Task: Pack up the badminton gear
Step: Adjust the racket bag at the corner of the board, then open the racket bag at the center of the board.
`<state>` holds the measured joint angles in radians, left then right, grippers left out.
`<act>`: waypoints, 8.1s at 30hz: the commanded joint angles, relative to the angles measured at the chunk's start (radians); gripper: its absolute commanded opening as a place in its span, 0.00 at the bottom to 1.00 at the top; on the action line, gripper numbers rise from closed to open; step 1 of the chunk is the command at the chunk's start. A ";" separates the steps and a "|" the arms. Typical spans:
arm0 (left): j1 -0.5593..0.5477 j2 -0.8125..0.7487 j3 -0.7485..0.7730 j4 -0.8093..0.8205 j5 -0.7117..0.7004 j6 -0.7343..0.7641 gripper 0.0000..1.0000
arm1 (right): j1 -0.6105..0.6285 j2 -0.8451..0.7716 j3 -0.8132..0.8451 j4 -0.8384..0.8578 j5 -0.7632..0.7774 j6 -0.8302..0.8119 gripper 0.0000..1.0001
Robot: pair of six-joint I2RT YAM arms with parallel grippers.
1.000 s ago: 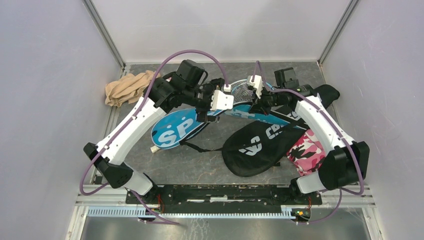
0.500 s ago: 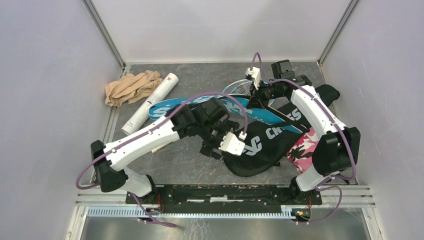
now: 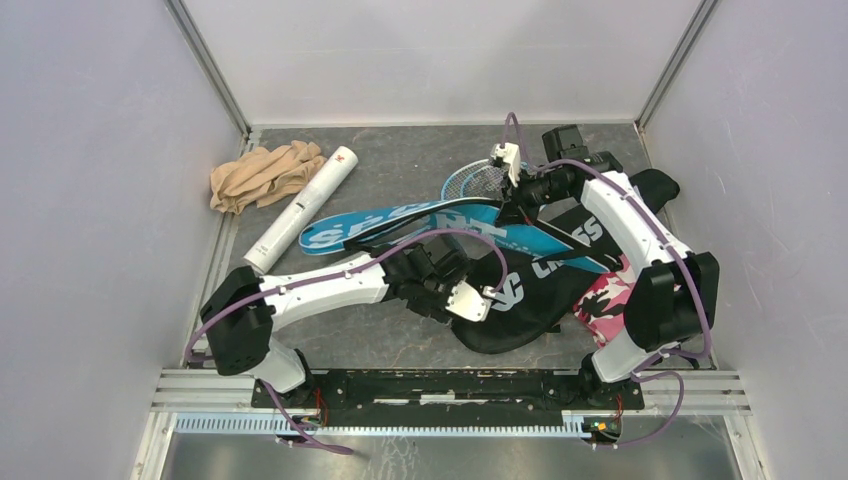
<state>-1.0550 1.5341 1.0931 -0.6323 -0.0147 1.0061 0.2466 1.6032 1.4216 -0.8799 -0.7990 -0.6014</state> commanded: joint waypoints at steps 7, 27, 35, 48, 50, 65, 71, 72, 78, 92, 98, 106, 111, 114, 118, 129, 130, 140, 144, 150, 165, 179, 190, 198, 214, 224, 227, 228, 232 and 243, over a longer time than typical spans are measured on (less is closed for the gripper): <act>-0.007 -0.070 0.202 -0.159 0.215 0.005 0.96 | -0.007 0.027 0.000 -0.040 -0.058 -0.075 0.00; 0.003 0.054 0.089 -0.039 -0.021 0.112 0.98 | -0.008 0.007 -0.013 -0.081 -0.070 -0.100 0.00; 0.004 0.092 0.175 -0.201 -0.119 0.058 0.43 | -0.012 -0.003 -0.031 -0.103 -0.038 -0.140 0.00; 0.096 -0.051 0.531 -0.378 0.127 -0.020 0.02 | -0.019 -0.045 -0.070 -0.218 0.098 -0.271 0.08; 0.120 -0.070 0.527 -0.332 0.159 -0.054 0.02 | -0.019 -0.071 -0.111 -0.216 0.120 -0.285 0.15; 0.256 0.004 0.506 -0.203 0.435 -0.350 0.02 | -0.025 -0.205 -0.006 -0.114 0.272 -0.110 0.89; 0.263 0.011 0.521 -0.213 0.494 -0.381 0.02 | -0.038 -0.245 0.073 -0.111 0.349 -0.073 0.90; 0.266 0.015 0.523 -0.211 0.507 -0.393 0.02 | -0.040 -0.257 0.076 -0.115 0.341 -0.081 0.90; 0.277 0.082 0.555 -0.210 0.565 -0.505 0.02 | -0.038 -0.341 0.064 -0.164 0.294 -0.150 0.84; 0.363 0.277 0.742 -0.287 0.813 -0.804 0.02 | -0.037 -0.489 -0.124 -0.320 0.107 -0.386 0.53; 0.366 0.296 0.735 -0.298 0.890 -0.848 0.02 | -0.036 -0.480 -0.231 -0.207 0.169 -0.354 0.49; 0.375 0.300 0.726 -0.297 0.975 -0.881 0.02 | -0.030 -0.426 -0.259 -0.127 0.134 -0.390 0.63; 0.388 0.304 0.727 -0.297 1.027 -0.898 0.02 | -0.030 -0.391 -0.276 -0.073 0.135 -0.408 0.68; 0.401 0.315 0.735 -0.295 1.067 -0.911 0.02 | -0.027 -0.377 -0.287 -0.020 0.129 -0.409 0.70; 0.421 0.337 0.738 -0.284 1.115 -0.939 0.02 | -0.028 -0.383 -0.322 0.114 0.142 -0.357 0.72; 0.465 0.354 0.662 -0.176 1.236 -1.078 0.02 | -0.028 -0.379 -0.431 0.416 0.175 -0.307 0.65; 0.466 0.355 0.661 -0.175 1.238 -1.079 0.02 | -0.028 -0.373 -0.425 0.412 0.171 -0.311 0.65; 0.465 0.382 0.663 -0.154 1.297 -1.123 0.02 | -0.020 -0.330 -0.445 0.440 0.172 -0.367 0.62; 0.465 0.383 0.657 -0.139 1.315 -1.138 0.02 | -0.006 -0.348 -0.488 0.525 0.194 -0.365 0.67; 0.465 0.368 0.617 -0.035 1.352 -1.246 0.02 | 0.012 -0.371 -0.544 0.621 0.190 -0.391 0.68; 0.465 0.340 0.571 0.067 1.390 -1.345 0.02 | 0.053 -0.311 -0.543 0.669 0.194 -0.437 0.67; 0.465 0.310 0.528 0.141 1.400 -1.406 0.02 | 0.081 -0.241 -0.511 0.666 0.239 -0.452 0.28; 0.518 0.301 0.537 0.119 1.329 -1.384 0.06 | 0.080 -0.291 -0.472 0.501 0.249 -0.478 0.00; 0.576 0.399 0.718 -0.203 1.069 -1.134 0.14 | 0.077 -0.339 -0.423 0.259 0.206 -0.489 0.00; 0.573 0.464 0.813 -0.458 0.841 -0.873 0.38 | 0.067 -0.364 -0.262 0.144 0.283 -0.293 0.01; 0.557 0.399 0.957 -0.467 0.858 -0.750 0.68 | 0.067 -0.316 -0.158 0.068 0.278 -0.132 0.00; 0.534 0.329 0.921 -0.389 0.873 -0.709 0.72 | 0.068 -0.298 -0.130 0.068 0.283 -0.071 0.00; 0.523 0.302 0.892 -0.356 0.872 -0.689 0.72 | 0.068 -0.292 -0.120 0.063 0.286 -0.053 0.00; 0.436 0.182 0.729 -0.232 0.793 -0.570 0.73 | 0.065 -0.259 -0.089 0.036 0.283 -0.013 0.00; 0.239 0.075 0.472 0.044 0.325 -0.378 0.72 | 0.000 -0.206 -0.003 -0.091 0.117 -0.034 0.00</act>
<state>-0.8192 1.6222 1.6020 -0.7315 0.5011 0.5247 0.2668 1.3926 1.3476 -0.9268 -0.5701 -0.6334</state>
